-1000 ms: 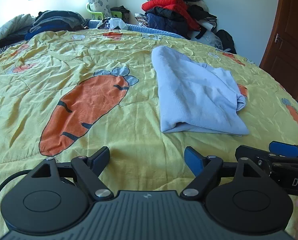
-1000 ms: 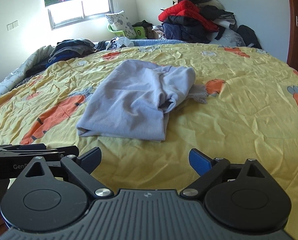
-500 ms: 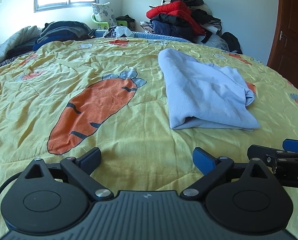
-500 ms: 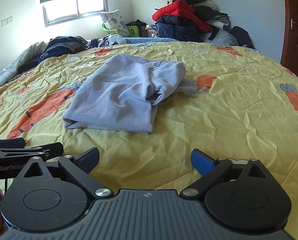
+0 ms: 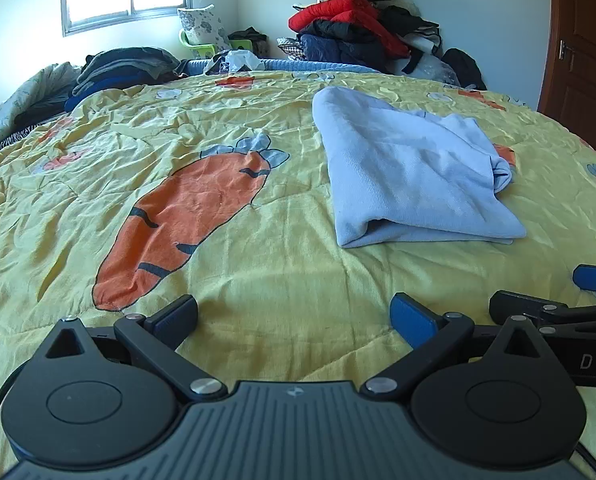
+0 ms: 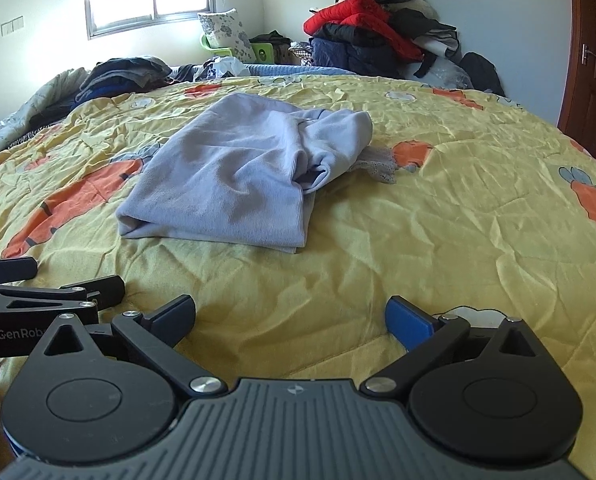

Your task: Fold small clothes

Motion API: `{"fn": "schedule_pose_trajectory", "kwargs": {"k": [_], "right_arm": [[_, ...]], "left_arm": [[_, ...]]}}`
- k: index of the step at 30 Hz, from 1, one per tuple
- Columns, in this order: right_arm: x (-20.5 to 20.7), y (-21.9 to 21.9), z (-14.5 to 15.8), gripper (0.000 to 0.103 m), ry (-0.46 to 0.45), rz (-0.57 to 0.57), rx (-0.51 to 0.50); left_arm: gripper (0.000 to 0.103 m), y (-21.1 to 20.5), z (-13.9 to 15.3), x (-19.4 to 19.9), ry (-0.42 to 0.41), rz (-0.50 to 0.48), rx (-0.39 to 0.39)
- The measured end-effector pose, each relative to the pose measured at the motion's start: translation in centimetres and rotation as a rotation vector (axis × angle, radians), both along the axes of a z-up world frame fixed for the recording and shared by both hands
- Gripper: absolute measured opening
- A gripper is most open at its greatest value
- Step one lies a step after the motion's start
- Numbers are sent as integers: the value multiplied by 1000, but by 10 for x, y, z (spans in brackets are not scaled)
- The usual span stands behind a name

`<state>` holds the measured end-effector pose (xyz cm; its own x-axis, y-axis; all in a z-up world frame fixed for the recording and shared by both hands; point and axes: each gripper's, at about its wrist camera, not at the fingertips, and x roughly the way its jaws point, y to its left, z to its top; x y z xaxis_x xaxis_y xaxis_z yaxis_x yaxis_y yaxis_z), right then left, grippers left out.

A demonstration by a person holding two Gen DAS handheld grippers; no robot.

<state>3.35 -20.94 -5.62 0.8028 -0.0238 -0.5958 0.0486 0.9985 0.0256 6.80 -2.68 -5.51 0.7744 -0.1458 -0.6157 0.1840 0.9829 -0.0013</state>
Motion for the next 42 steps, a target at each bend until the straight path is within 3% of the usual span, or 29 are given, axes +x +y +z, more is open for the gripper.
{"fn": "schedule_pose_trajectory", "kwargs": {"k": [11, 16, 42], "right_arm": [[2, -24, 0, 102, 0, -87, 6], [5, -12, -3, 103, 17, -59, -63], [3, -10, -2, 103, 13, -28, -47]], "left_arm": [[103, 5, 0, -1, -8, 37, -14], [103, 4, -1, -1, -6, 33, -2], [103, 4, -1, -1, -6, 33, -1]]}}
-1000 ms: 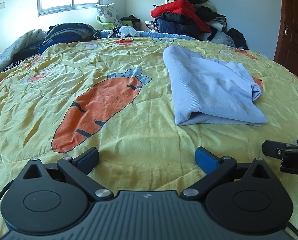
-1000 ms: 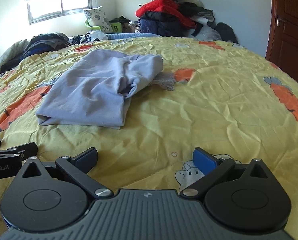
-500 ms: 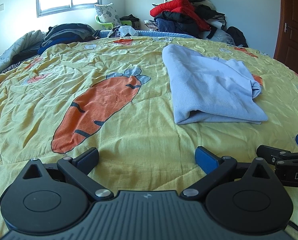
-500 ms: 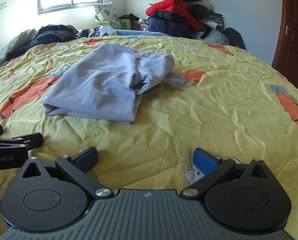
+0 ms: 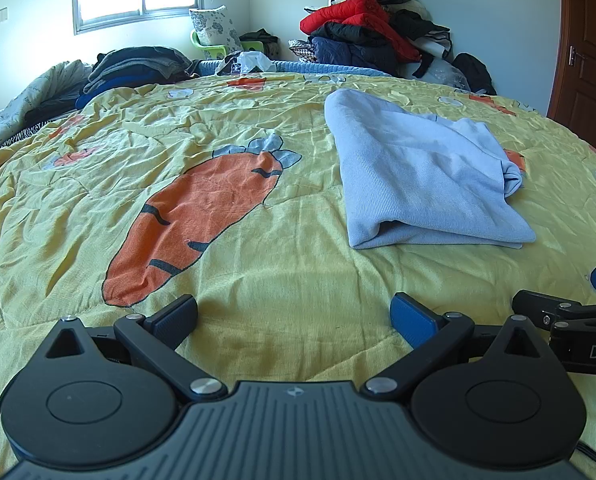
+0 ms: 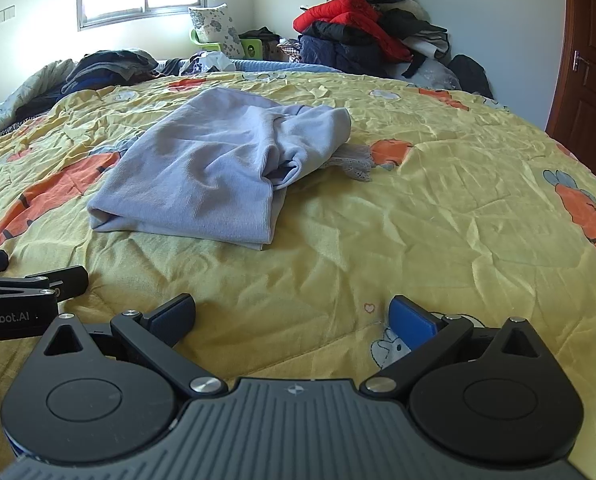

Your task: Fold small clothes

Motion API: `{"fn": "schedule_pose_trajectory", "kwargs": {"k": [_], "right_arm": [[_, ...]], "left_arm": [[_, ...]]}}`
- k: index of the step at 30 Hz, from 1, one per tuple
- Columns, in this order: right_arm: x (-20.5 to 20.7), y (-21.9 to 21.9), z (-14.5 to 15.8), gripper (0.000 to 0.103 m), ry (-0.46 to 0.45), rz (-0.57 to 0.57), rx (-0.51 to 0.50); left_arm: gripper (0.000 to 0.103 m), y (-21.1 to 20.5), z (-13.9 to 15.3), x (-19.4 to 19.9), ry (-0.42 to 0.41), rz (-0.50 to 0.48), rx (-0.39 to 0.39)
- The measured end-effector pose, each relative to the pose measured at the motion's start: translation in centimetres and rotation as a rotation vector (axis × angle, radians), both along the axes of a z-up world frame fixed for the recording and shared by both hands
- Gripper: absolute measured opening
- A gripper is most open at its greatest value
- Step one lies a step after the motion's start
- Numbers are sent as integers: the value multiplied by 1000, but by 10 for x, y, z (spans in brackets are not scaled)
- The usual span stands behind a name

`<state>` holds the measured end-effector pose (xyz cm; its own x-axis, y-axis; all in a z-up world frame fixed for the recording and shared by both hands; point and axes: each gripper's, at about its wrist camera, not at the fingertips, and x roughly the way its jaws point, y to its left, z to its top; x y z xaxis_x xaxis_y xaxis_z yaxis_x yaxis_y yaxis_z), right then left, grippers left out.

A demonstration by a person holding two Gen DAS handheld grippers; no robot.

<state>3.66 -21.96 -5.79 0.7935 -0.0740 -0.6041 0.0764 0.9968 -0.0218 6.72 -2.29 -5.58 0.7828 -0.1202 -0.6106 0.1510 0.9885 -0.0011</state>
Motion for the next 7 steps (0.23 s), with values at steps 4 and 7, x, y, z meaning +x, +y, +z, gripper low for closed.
{"fn": "schedule_pose_trajectory", "kwargs": {"k": [4, 7], "right_arm": [[0, 0, 0, 103, 0, 2, 0], [0, 0, 0, 103, 0, 2, 0]], "left_arm": [[103, 0, 0, 0, 0, 0, -1], [103, 0, 0, 0, 0, 0, 0]]}}
